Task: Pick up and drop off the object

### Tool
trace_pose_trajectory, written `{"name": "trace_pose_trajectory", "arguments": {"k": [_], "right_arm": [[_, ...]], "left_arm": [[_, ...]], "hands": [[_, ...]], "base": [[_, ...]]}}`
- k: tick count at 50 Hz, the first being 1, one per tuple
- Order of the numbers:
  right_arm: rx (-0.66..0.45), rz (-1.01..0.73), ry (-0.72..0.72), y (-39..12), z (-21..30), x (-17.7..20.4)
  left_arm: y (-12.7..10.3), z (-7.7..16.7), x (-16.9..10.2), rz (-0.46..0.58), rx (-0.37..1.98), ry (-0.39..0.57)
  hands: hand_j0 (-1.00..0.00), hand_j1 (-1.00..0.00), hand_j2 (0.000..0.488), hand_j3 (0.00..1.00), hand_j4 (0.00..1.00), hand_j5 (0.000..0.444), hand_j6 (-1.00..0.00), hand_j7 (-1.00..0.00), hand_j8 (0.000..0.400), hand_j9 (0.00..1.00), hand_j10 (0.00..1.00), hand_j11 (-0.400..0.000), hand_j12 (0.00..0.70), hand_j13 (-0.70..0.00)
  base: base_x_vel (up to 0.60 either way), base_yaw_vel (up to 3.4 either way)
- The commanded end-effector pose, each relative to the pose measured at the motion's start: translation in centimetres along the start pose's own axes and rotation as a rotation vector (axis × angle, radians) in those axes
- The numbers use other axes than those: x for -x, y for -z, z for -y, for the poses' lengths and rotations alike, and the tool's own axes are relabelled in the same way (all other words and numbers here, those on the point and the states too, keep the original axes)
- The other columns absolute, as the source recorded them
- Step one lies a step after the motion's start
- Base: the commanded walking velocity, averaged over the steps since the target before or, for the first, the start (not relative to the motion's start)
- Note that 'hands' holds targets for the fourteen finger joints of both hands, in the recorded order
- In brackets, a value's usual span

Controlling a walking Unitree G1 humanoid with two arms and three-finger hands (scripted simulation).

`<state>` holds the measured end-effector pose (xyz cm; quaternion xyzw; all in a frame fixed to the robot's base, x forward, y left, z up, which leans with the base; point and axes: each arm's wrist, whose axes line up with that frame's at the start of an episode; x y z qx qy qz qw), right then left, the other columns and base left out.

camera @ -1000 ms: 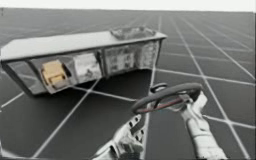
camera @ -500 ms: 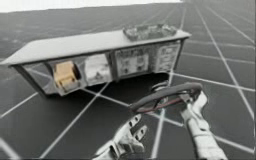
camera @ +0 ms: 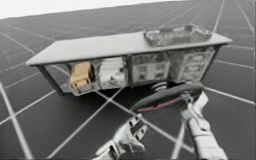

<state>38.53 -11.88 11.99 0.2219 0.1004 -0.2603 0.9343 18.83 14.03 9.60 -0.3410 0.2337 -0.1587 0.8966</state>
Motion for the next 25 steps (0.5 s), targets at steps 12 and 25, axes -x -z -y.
{"name": "trace_pose_trajectory", "arguments": {"k": [12,25], "right_arm": [[0.009,0.02,-0.016,-0.45,-0.76,0.36],[0.009,0.02,-0.016,-0.45,-0.76,0.36]], "left_arm": [[0.02,-0.33,0.18,0.014,0.016,0.008],[0.02,-0.33,0.18,0.014,0.016,0.008]], "hands": [[0.0,0.0,0.0,1.0,1.0,0.0,0.0,0.0,0.0,1.0,1.0,-0.4,0.0,-0.7],[0.0,0.0,0.0,1.0,1.0,0.0,0.0,0.0,0.0,1.0,1.0,-0.4,0.0,-0.7]], "base": [[0.38,0.29],[0.34,0.21]]}}
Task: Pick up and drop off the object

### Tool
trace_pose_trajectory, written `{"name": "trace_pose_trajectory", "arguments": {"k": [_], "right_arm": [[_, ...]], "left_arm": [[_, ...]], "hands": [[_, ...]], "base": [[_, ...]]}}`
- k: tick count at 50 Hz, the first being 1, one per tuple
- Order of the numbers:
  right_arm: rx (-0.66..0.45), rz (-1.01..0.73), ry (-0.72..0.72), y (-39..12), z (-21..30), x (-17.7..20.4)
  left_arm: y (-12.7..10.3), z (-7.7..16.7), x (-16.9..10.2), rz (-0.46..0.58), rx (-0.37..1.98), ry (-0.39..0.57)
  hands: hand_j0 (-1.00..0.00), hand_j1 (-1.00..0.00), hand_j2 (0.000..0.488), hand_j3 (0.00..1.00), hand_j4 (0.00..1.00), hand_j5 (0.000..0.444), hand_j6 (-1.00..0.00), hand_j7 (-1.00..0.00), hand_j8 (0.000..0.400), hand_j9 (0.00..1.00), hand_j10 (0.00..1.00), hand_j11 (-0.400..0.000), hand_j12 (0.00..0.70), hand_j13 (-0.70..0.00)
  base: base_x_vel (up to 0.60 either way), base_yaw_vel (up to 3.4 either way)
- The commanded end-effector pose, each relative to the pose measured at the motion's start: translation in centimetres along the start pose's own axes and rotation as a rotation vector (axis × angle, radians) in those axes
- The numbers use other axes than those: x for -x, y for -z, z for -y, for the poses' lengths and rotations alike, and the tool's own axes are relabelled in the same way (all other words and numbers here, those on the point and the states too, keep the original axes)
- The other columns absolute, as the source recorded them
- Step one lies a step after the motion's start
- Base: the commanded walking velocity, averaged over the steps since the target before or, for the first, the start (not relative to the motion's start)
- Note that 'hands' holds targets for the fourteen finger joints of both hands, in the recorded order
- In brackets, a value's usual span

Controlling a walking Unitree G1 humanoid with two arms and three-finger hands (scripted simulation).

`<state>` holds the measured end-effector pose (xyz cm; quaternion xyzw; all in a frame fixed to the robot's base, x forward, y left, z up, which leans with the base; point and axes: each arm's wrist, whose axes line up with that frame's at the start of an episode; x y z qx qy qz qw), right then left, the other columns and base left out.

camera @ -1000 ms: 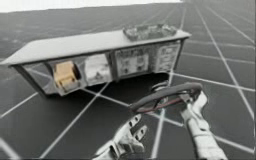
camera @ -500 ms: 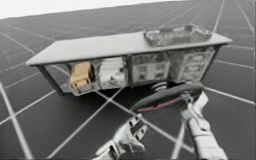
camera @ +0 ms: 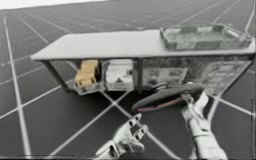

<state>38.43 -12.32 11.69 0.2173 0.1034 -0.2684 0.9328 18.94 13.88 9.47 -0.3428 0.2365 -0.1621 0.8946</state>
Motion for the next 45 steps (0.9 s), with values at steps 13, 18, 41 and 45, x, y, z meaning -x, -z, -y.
{"name": "trace_pose_trajectory", "arguments": {"k": [13,18,41,45], "right_arm": [[0.001,0.02,-0.034,-0.52,-1.24,0.58],[0.001,0.02,-0.034,-0.52,-1.24,0.58],[0.001,0.02,-0.034,-0.52,-1.24,0.58],[0.001,0.02,-0.034,-0.52,-1.24,0.58]], "left_arm": [[-0.08,-0.33,0.38,0.022,0.012,0.002],[-0.08,-0.33,0.38,0.022,0.012,0.002],[-0.08,-0.33,0.38,0.022,0.012,0.002],[-0.08,-0.33,0.38,0.022,0.012,0.002]], "hands": [[0.0,0.0,0.0,1.0,1.0,0.0,0.0,0.0,0.0,1.0,1.0,-0.4,0.0,-0.7],[0.0,0.0,0.0,1.0,1.0,0.0,0.0,0.0,0.0,1.0,1.0,-0.4,0.0,-0.7],[0.0,0.0,0.0,1.0,1.0,0.0,0.0,0.0,0.0,1.0,1.0,-0.4,0.0,-0.7],[0.0,0.0,0.0,1.0,1.0,0.0,0.0,0.0,0.0,1.0,1.0,-0.4,0.0,-0.7]], "base": [[0.28,0.12],[0.24,0.12],[0.33,0.1],[0.56,0.1]]}}
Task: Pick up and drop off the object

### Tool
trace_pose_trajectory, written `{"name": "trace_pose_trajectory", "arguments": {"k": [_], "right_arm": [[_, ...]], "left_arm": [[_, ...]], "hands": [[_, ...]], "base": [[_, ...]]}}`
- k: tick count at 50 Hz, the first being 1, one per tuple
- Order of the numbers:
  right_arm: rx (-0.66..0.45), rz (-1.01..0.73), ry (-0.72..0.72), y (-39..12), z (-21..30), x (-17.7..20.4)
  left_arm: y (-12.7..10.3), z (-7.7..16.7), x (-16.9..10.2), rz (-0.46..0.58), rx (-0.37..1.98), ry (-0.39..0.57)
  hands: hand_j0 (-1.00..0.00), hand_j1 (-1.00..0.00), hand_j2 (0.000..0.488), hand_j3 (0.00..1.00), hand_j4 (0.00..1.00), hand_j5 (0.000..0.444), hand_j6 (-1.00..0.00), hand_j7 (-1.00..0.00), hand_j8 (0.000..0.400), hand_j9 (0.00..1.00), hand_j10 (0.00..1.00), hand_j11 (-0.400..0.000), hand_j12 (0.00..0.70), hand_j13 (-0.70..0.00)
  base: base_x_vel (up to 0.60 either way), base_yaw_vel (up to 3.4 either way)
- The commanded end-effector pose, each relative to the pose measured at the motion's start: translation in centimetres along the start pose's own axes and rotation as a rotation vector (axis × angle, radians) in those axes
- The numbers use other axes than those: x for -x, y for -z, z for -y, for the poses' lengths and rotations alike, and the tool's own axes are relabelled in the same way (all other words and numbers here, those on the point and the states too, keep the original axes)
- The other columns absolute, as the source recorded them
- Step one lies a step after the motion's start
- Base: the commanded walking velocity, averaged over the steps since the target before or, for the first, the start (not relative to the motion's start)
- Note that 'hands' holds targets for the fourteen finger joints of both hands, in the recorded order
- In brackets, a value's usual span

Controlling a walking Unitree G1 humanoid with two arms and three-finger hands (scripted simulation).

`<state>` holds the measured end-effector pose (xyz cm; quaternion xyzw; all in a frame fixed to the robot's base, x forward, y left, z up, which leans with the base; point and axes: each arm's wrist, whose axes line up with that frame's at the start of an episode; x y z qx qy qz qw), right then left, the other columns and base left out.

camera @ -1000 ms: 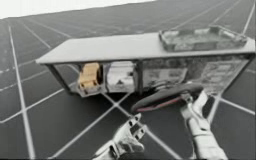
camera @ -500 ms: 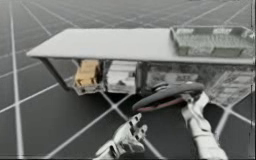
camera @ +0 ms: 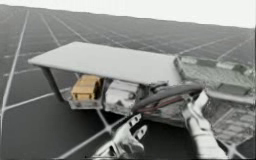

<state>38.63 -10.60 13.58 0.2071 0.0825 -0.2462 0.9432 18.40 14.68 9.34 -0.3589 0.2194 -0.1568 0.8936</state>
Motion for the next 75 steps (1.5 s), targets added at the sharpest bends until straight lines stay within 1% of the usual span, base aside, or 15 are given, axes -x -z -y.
{"name": "trace_pose_trajectory", "arguments": {"k": [1,26,54,55,56,60,62,64,67,68,69,70,71,73,75], "right_arm": [[-0.016,-0.017,0.02,0.4,0.9,-0.6],[-0.016,-0.017,0.02,0.4,0.9,-0.6],[-0.016,-0.017,0.02,0.4,0.9,-0.6],[-0.081,0.011,-0.033,-6.2,-10.8,-14.5],[-0.057,0.019,-0.019,-6.3,-10.4,-14.9],[-0.078,0.123,0.002,-12.5,-9.4,-17.3],[-0.048,0.167,0.013,-15.5,-8.9,-17.7],[-0.02,0.24,0.045,-19.9,-7.7,-17.2],[-0.032,0.347,0.081,-25.9,-5.6,-16.8],[-0.038,0.409,0.102,-28.3,-4.1,-16.4],[-0.046,0.43,0.114,-29.5,-2.9,-15.2],[-0.077,0.461,0.154,-32.2,-0.9,-15.0],[-0.087,0.499,0.205,-35.9,1.7,-15.3],[-0.129,0.572,0.3,-38.6,8.6,-13.8],[-0.161,0.591,0.375,-40.0,14.1,-13.1]], "left_arm": [[0.0,0.3,-0.4,-0.017,-0.015,-0.008],[0.0,0.3,-0.4,-0.017,-0.015,-0.008],[0.0,0.3,-0.4,-0.017,-0.015,-0.008],[-13.1,2.3,-14.0,0.043,-0.079,-0.002],[-12.8,1.7,-13.9,0.039,-0.095,-0.012],[-12.5,3.0,-14.3,0.032,-0.109,-0.013],[-12.3,3.8,-15.4,0.039,-0.109,0.027],[-11.5,4.7,-15.1,0.036,-0.115,0.074],[-11.2,6.6,-15.8,0.04,-0.123,0.124],[-10.5,6.9,-15.5,0.026,-0.134,0.142],[-11.2,7.5,-15.4,0.028,-0.147,0.142],[-10.2,8.2,-15.6,0.011,-0.167,0.154],[-10.5,8.1,-16.1,0.012,-0.176,0.161],[-9.9,9.5,-16.2,-0.016,-0.215,0.189],[-8.1,11.5,-17.2,-0.069,-0.267,0.208]], "hands": [[0.0,0.0,0.0,1.0,1.0,0.0,0.0,0.0,0.0,1.0,1.0,-0.4,0.0,-0.7],[0.0,0.0,0.0,1.0,1.0,0.0,0.0,0.0,0.0,1.0,1.0,-0.4,0.0,-0.7],[0.0,0.0,0.0,1.0,1.0,0.0,0.0,0.0,0.0,1.0,1.0,-0.4,0.0,-0.7],[0.0,0.0,0.0,1.0,1.0,0.0,0.0,0.0,0.0,1.0,1.0,-0.4,0.0,-0.7],[0.0,0.0,0.0,1.0,1.0,0.0,0.0,0.0,0.0,1.0,1.0,-0.4,0.0,-0.7],[0.0,0.0,0.0,1.0,1.0,0.0,0.0,0.0,0.0,1.0,1.0,-0.4,0.0,-0.7],[0.0,0.0,0.0,1.0,1.0,0.0,0.0,0.0,0.0,1.0,1.0,-0.4,0.0,-0.7],[0.0,0.0,0.0,1.0,1.0,0.0,0.0,0.0,0.0,1.0,1.0,-0.4,0.0,-0.7],[0.0,0.0,0.0,1.0,1.0,0.0,0.0,0.0,0.0,1.0,1.0,-0.4,0.0,-0.7],[0.0,0.0,0.0,1.0,1.0,0.0,0.0,0.0,0.0,1.0,1.0,-0.4,0.0,-0.7],[0.0,0.0,0.0,1.0,1.0,0.0,0.0,0.0,0.0,1.0,1.0,-0.4,0.0,-0.7],[0.0,0.0,0.0,1.0,1.0,0.0,0.0,0.0,0.0,1.0,1.0,-0.4,0.0,-0.7],[0.0,0.0,0.0,1.0,1.0,0.0,0.0,0.0,0.0,1.0,1.0,-0.4,0.0,-0.7],[0.0,0.0,0.0,1.0,1.0,0.0,0.0,0.0,0.0,1.0,1.0,-0.4,0.0,-0.7],[0.0,0.0,0.0,1.0,1.0,0.0,0.0,0.0,0.0,1.0,1.0,-0.4,0.0,-0.7]], "base": [[0.55,0.08],[0.44,0.05],[0.25,0.06],[0.0,0.04],[0.0,0.05],[0.0,0.05],[0.0,0.01],[0.0,-0.03],[0.0,-0.09],[0.0,-0.13],[0.0,-0.14],[0.0,-0.15],[0.0,-0.16],[0.0,-0.19],[0.0,-0.25]]}}
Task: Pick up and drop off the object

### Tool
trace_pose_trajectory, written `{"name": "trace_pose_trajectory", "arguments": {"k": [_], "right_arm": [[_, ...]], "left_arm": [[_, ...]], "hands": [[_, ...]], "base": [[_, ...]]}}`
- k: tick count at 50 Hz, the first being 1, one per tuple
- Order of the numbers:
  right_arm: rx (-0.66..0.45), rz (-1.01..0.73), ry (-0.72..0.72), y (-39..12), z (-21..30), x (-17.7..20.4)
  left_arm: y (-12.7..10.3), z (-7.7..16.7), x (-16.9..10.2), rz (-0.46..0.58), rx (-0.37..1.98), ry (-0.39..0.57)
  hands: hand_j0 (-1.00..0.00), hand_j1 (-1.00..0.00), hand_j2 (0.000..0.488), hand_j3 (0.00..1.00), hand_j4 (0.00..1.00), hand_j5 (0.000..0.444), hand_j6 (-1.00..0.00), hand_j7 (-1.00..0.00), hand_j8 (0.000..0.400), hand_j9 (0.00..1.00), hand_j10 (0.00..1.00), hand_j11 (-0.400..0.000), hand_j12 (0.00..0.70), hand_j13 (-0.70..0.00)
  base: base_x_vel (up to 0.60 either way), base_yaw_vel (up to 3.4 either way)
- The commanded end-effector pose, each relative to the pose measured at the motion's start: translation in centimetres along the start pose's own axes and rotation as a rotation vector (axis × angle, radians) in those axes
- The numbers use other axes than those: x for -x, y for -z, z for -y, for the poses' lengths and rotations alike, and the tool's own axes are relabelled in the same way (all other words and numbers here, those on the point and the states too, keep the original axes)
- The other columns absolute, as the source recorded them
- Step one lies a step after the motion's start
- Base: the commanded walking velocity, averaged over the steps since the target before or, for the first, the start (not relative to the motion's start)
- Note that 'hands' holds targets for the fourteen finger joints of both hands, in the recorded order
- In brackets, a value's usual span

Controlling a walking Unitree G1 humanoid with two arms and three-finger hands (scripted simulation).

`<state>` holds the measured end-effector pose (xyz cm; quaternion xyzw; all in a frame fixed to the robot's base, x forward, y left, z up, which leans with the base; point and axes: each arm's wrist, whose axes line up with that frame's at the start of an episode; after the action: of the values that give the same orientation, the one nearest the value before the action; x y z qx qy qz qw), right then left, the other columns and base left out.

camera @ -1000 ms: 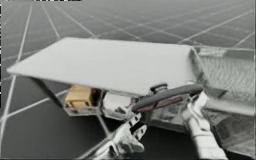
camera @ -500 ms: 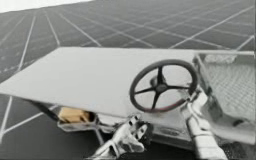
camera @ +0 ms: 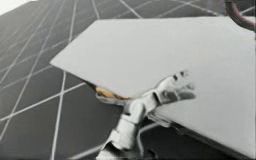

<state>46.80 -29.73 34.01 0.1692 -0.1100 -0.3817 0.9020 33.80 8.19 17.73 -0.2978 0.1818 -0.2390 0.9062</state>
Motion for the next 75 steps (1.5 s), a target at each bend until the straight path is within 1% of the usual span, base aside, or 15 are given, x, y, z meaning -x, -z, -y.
{"name": "trace_pose_trajectory", "arguments": {"k": [1,5,14,15,16,17,18,19,20,21,31,47,59,65,75], "right_arm": [[-0.097,0.142,0.241,-11.2,11.2,-9.9],[-0.141,0.076,0.462,-7.4,23.8,-10.5],[-0.112,-0.048,0.431,-1.3,20.6,-11.2],[-0.081,-0.074,0.427,0.0,19.8,-10.9],[-0.05,-0.12,0.394,0.5,18.2,-12.3],[-0.018,-0.125,0.371,1.8,17.4,-11.6],[-0.004,-0.118,0.374,0.9,14.7,-12.0],[0.017,-0.14,0.36,1.5,13.4,-12.1],[0.031,-0.164,0.346,2.5,12.8,-12.3],[0.028,-0.17,0.323,2.8,11.4,-12.3],[0.157,-0.141,0.162,2.6,12.4,-5.8],[0.378,0.408,-0.73,4.3,-0.6,22.0],[0.413,0.334,-0.664,11.2,-1.3,21.8],[0.398,0.331,-0.664,13.0,0.8,22.1],[0.397,0.372,-0.592,10.6,5.8,23.2]], "left_arm": [[1.0,2.9,-4.2,-0.066,-0.108,0.083],[3.5,5.3,-5.5,-0.107,-0.141,0.11],[2.0,3.6,-2.6,-0.058,-0.099,0.013],[1.6,3.1,-2.5,-0.053,-0.087,-0.023],[1.8,2.4,-1.9,-0.043,-0.072,-0.031],[1.7,2.0,-0.5,-0.029,-0.044,-0.043],[0.8,1.1,-1.1,-0.015,-0.034,-0.071],[0.4,1.0,-0.9,-0.004,-0.021,-0.071],[0.2,0.7,-0.1,0.017,-0.017,-0.07],[0.1,0.4,0.7,0.034,-0.018,-0.097],[-0.5,3.0,-2.0,0.048,-0.022,-0.003],[-4.3,3.3,5.8,0.654,-0.131,-0.141],[-4.4,-1.3,1.1,0.782,-0.256,-0.265],[-5.2,-5.8,6.2,0.837,-0.291,-0.46],[-5.1,-4.5,9.2,0.867,-0.359,-0.471]], "hands": [[0.0,0.0,0.0,1.0,1.0,0.0,0.0,0.0,0.0,1.0,1.0,-0.4,0.0,-0.7],[0.0,0.0,0.0,1.0,1.0,0.0,0.0,0.0,0.0,1.0,1.0,-0.4,0.0,-0.7],[0.0,0.0,0.0,1.0,1.0,0.0,0.0,0.0,0.0,1.0,1.0,-0.4,0.0,-0.7],[0.0,0.0,0.0,0.93,1.0,0.034,0.0,0.0,0.0,1.0,1.0,-0.4,0.0,-0.7],[0.0,0.0,0.0,0.21,0.98,0.383,0.0,0.0,0.0,1.0,1.0,-0.4,0.0,-0.7],[0.0,0.0,0.0,0.0,0.19,0.095,0.0,0.0,0.0,1.0,1.0,-0.4,0.0,-0.7],[0.0,0.0,0.0,0.0,0.0,0.0,0.0,0.0,0.0,0.93,1.0,-0.4,0.0,-0.7],[0.0,0.0,0.0,0.0,0.0,0.0,0.0,0.0,0.0,0.21,0.98,-0.391,0.0,-0.684],[0.0,0.0,0.0,0.0,0.0,0.0,0.0,0.0,0.0,0.0,0.19,-0.076,0.0,-0.133],[0.0,0.0,0.0,0.0,0.0,0.0,0.0,0.0,0.0,0.0,0.0,0.0,0.0,0.0],[0.0,0.0,0.0,0.0,0.0,0.0,0.0,0.0,0.0,0.0,0.0,0.0,0.0,0.0],[0.0,0.0,0.0,0.0,0.0,0.0,0.0,0.0,0.0,0.0,0.0,0.0,0.0,0.0],[0.0,0.0,0.0,0.0,0.0,0.0,0.0,0.0,0.0,0.0,0.0,0.0,0.0,0.0],[0.0,0.0,0.0,0.0,0.0,0.0,0.0,0.0,0.0,0.0,0.0,0.0,0.0,0.0],[0.0,0.0,0.0,0.0,0.0,0.0,0.0,0.0,0.0,0.0,0.0,0.0,0.0,0.0]], "base": [[0.0,-0.29],[0.0,-0.37],[0.0,-0.32],[0.0,-0.11],[0.0,-0.08],[0.0,-0.04],[0.0,0.01],[0.0,0.05],[0.0,0.1],[0.0,0.14],[0.0,0.18],[0.0,0.09],[0.0,0.08],[0.0,0.11],[0.0,0.14]]}}
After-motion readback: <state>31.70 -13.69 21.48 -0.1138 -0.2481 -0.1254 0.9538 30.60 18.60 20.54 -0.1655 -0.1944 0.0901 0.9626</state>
